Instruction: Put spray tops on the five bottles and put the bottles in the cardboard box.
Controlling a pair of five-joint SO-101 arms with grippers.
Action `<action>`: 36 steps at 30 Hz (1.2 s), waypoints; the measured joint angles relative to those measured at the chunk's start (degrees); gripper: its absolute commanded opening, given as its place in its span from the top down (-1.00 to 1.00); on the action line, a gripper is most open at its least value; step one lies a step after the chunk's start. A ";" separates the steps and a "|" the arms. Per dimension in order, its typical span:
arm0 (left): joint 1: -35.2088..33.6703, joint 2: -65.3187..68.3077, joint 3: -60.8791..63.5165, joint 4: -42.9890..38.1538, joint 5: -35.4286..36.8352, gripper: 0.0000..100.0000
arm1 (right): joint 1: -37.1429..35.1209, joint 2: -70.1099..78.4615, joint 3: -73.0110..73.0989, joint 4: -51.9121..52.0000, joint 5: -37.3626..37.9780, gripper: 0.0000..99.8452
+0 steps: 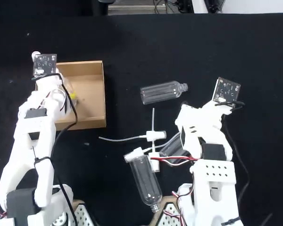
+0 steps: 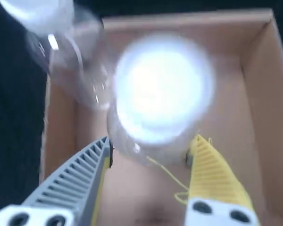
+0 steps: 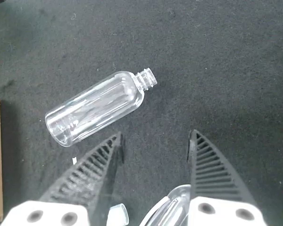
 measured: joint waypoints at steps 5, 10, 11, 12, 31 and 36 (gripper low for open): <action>0.00 0.00 -4.57 9.85 0.00 0.49 | 0.00 0.00 0.00 0.00 0.00 0.60; 0.00 0.00 -7.91 16.97 0.00 0.50 | 0.00 0.00 0.00 0.00 0.00 0.60; 0.00 0.00 -8.09 17.67 0.00 0.50 | 0.00 0.00 0.00 0.00 0.00 0.60; 0.00 0.00 -8.09 18.20 0.00 0.50 | 0.00 0.00 0.00 0.00 0.00 0.60; 0.18 5.98 -9.23 20.66 5.10 0.66 | 0.00 0.00 0.00 0.00 0.00 0.60; 0.18 9.41 -11.87 20.66 5.10 0.66 | 0.00 0.00 0.00 0.00 0.00 0.60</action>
